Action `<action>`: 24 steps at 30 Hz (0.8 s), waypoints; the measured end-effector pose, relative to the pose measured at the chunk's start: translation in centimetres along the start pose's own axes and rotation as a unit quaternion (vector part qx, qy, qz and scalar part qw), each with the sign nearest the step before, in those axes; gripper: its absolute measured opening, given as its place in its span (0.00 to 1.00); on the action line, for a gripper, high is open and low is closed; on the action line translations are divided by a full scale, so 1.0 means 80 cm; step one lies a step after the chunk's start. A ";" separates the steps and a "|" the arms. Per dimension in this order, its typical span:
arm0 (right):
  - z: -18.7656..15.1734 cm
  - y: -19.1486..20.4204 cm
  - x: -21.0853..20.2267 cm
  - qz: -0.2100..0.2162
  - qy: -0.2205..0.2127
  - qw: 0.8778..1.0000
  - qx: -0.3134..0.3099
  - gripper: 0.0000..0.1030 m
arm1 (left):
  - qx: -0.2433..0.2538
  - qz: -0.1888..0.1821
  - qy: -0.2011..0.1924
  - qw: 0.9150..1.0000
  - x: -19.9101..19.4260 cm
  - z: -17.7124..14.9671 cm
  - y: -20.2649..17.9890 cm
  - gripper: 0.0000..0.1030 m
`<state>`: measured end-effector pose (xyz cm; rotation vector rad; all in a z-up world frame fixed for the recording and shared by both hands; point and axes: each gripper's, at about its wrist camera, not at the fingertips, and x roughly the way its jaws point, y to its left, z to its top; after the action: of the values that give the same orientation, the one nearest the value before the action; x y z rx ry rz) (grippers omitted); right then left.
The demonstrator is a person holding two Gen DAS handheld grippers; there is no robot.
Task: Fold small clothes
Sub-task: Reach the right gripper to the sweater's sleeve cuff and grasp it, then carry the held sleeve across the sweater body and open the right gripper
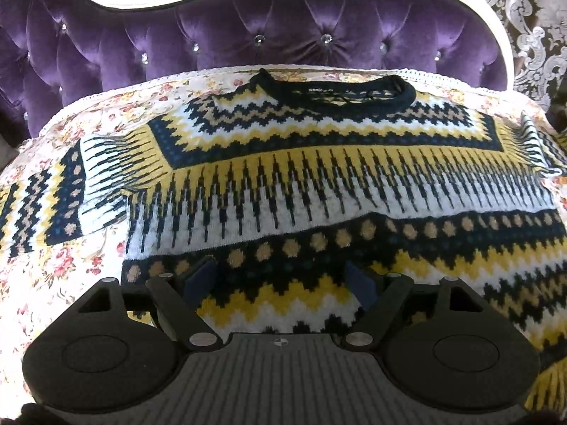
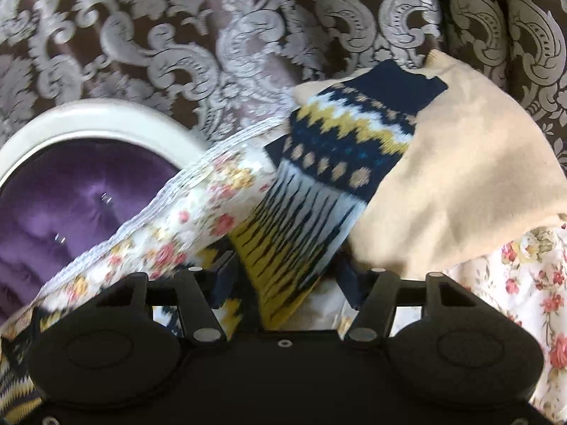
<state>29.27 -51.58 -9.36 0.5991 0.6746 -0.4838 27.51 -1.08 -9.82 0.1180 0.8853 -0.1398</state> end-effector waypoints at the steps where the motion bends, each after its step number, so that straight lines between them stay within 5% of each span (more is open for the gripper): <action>1: 0.003 0.000 0.003 -0.004 -0.001 1.000 0.003 0.54 | -0.001 0.000 -0.003 1.000 0.001 -0.001 0.000 0.78; 3: 0.008 0.000 0.005 -0.008 -0.001 1.000 0.009 0.46 | -0.004 0.001 -0.004 1.000 0.002 -0.001 -0.001 0.78; 7: 0.011 0.005 0.006 -0.011 -0.001 1.000 -0.001 0.15 | -0.023 -0.005 0.000 1.000 0.003 0.001 0.004 0.79; 17: 0.011 0.044 -0.004 -0.048 -0.014 0.996 -0.077 0.14 | -0.007 -0.013 0.006 1.000 0.000 0.001 0.003 0.80; 24: 0.010 0.126 -0.039 0.005 -0.036 0.988 -0.148 0.13 | -0.016 -0.014 0.004 1.000 -0.011 0.004 0.017 0.78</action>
<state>33.42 -44.09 -3.18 0.3032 0.6604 -0.3851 27.39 0.29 -8.87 0.0770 0.8975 -0.1523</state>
